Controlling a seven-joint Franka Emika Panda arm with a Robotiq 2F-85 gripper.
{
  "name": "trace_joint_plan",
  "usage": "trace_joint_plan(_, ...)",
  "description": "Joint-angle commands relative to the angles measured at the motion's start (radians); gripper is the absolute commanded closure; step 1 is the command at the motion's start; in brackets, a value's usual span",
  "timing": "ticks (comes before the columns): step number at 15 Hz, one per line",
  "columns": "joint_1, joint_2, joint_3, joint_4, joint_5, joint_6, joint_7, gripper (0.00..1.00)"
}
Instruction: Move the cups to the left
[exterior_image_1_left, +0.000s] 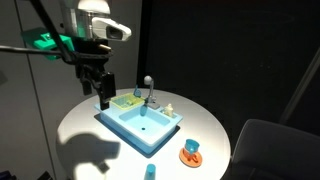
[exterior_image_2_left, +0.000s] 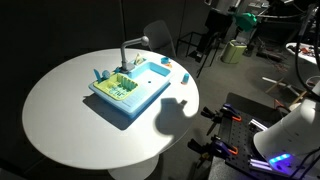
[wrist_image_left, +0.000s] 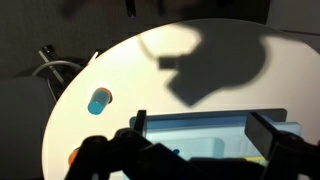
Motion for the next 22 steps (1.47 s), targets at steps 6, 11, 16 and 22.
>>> trace_joint_plan(6,-0.091,0.116,-0.074,0.019,-0.060,0.098,-0.047,0.00)
trace_joint_plan(11,-0.114,0.184,-0.093,0.012,-0.074,0.166,-0.048,0.00)
trace_joint_plan(16,-0.126,0.271,-0.111,0.035,-0.078,0.230,-0.065,0.00)
trace_joint_plan(22,-0.124,0.367,-0.143,0.090,-0.047,0.282,-0.138,0.00)
